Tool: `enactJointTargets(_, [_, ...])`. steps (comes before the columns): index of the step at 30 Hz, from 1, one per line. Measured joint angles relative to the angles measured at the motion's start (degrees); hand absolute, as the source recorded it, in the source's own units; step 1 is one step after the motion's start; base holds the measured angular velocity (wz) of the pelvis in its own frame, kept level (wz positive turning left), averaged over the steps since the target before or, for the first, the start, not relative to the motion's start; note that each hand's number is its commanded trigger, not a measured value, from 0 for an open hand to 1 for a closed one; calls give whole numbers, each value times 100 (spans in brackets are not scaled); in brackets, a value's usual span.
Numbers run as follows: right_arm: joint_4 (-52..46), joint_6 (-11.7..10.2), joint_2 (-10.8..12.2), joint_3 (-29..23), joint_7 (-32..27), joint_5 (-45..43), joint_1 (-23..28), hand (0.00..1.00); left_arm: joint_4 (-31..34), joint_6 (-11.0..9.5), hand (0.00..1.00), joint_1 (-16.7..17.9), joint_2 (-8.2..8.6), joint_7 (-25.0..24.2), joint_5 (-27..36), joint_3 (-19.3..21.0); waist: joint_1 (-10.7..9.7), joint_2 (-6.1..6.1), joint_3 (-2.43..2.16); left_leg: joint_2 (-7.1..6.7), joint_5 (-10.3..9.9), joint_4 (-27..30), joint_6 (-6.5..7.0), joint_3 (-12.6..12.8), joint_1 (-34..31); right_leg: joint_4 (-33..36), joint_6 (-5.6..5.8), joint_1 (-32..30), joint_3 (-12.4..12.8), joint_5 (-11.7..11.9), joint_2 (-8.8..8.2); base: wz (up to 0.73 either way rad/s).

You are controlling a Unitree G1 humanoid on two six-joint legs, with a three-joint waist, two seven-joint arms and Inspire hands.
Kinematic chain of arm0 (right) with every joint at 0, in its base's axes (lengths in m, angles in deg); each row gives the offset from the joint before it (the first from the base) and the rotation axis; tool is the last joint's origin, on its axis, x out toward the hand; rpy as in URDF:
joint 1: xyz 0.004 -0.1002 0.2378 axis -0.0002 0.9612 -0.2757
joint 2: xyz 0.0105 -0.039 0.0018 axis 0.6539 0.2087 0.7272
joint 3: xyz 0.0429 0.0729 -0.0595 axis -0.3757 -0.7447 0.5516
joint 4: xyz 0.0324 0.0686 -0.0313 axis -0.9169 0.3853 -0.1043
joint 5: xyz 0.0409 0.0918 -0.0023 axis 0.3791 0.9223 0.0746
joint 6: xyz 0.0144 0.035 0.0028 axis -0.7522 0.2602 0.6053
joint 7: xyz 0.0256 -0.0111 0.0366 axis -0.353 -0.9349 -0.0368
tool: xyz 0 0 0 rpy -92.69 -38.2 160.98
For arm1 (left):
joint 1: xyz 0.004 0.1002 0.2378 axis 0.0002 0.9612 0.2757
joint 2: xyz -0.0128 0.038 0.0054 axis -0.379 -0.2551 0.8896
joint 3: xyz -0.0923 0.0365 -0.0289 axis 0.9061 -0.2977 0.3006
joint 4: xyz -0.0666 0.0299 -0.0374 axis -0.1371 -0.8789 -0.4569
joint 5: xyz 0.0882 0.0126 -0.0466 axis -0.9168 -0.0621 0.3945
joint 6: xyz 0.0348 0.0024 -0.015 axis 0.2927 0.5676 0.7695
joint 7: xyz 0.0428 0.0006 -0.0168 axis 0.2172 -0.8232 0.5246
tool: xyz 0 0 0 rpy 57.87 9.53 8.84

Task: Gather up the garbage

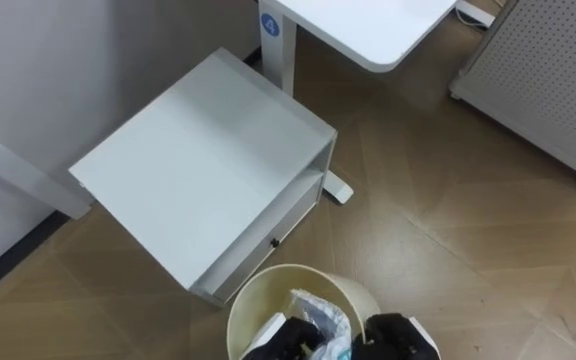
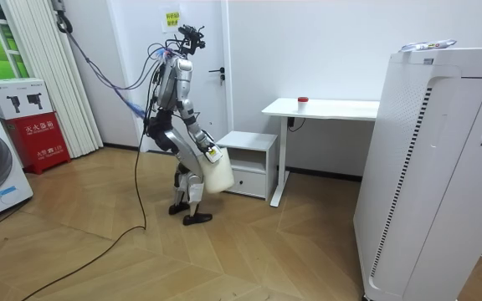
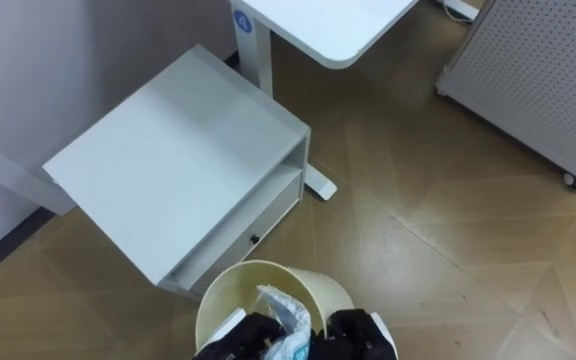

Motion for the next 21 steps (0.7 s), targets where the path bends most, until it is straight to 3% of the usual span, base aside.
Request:
enactJointTargets(5, [-21, 0, -14, 1, -1, 1, 11, 100, 1, -13, 0, 2, -42, -108, 1, 0, 1, 13, -13, 2, 1, 22, 2, 0, 3, 12, -2, 12, -25, 1, -17, 0])
enactJointTargets(7, [-21, 0, -13, -3, -1, -2, 20, 100, 10, -13, 0, 23, -63, -168, -4, 0, 1, 30, -44, 2, 3, 25, 6, 1, 19, 14, -2, 31, -29, 1, -21, 0])
enactJointTargets(21, [35, 4, -127, -13, 380, 21, 153, 100, 192, -11, 0, 318, -446, -706, -272, -6, -14, 31, -41, -5, 10, -154, 0, 31, 681, -120, -2, 661, -47, -2, -24, 0])
